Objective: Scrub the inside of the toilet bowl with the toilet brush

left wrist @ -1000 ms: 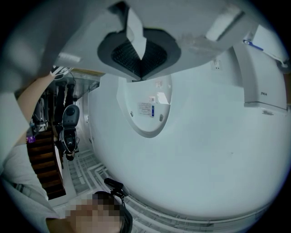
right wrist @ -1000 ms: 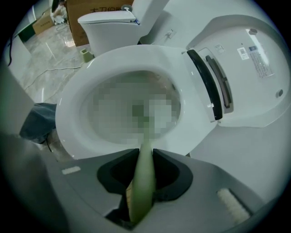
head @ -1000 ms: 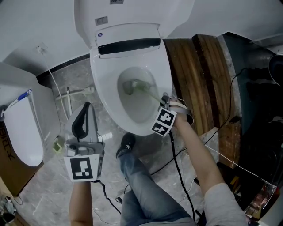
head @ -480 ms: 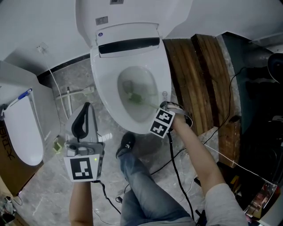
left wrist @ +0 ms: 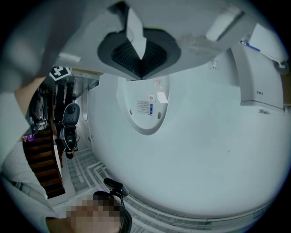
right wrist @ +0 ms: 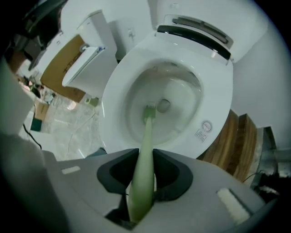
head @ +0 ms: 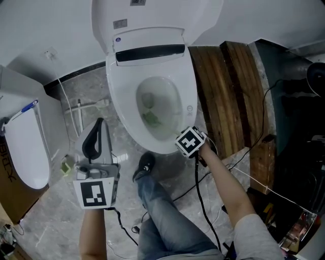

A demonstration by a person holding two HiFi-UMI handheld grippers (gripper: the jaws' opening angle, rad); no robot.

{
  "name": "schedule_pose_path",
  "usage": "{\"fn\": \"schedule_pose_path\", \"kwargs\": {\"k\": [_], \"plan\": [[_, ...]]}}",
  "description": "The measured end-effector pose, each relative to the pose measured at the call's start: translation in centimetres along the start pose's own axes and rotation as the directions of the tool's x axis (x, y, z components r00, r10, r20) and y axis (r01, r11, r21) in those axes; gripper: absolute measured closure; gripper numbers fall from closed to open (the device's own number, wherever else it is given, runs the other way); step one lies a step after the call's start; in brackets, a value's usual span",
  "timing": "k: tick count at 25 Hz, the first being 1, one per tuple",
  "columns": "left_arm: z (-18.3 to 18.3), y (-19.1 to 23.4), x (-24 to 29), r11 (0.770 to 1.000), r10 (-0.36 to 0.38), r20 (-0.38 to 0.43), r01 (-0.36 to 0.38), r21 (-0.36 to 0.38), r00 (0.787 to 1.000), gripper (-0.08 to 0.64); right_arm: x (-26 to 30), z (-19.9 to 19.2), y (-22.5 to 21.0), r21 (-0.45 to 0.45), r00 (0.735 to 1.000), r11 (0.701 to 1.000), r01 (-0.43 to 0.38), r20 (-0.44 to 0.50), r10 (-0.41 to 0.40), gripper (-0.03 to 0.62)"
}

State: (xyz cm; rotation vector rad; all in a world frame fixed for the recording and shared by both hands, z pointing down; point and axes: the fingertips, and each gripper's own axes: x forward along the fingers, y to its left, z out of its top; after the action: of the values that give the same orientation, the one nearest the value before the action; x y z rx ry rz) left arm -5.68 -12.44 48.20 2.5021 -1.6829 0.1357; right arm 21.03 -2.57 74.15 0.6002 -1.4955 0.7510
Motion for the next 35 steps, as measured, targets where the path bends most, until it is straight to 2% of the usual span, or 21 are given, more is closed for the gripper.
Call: {"fn": "schedule_pose_path", "kwargs": {"k": [4,10,14,17,23,28,32,35], "plan": [[0.0,0.0,0.2,1.000,-0.002,-0.001,0.002,-0.001,1.000,0.557,0.3,0.5,1.2,0.154,0.995,0.984,-0.091,0.064,0.082,0.491],[0.0,-0.3,1.0,1.000,-0.008,0.000,0.008,-0.004,1.000,0.557,0.0,3.2,2.0,0.279,0.971,0.939,-0.202,0.181,0.155,0.489],[0.0,-0.7,1.6,1.000,-0.012,-0.007,0.012,0.002,1.000,0.557,0.0,4.4,1.1,0.374,0.957,0.896,-0.240,0.244,0.155,0.492],[-0.1,-0.6,2.2,1.000,-0.010,-0.007,0.010,0.006,1.000,0.557,0.4,4.9,-0.3,0.438,0.957,0.868,-0.235,0.262,0.127,0.494],[-0.2,-0.2,3.4,1.000,0.002,-0.013,-0.002,0.003,1.000,0.557,1.5,5.9,-2.8,0.422,0.975,0.900,-0.112,0.223,0.017,0.494],[-0.5,-0.2,4.2,1.000,0.005,-0.017,-0.005,0.004,1.000,0.557,2.6,7.4,-3.9,0.393,0.979,0.919,-0.039,0.198,-0.043,0.494],[-1.0,0.1,4.6,1.000,0.011,-0.029,-0.011,0.011,1.000,0.557,3.8,9.1,-4.2,0.365,0.983,0.931,-0.006,0.174,-0.062,0.494],[-1.2,0.6,4.8,1.000,0.020,-0.035,-0.020,0.011,0.999,0.557,4.8,10.7,-3.7,0.343,0.984,0.939,-0.017,0.171,-0.045,0.494]]}}
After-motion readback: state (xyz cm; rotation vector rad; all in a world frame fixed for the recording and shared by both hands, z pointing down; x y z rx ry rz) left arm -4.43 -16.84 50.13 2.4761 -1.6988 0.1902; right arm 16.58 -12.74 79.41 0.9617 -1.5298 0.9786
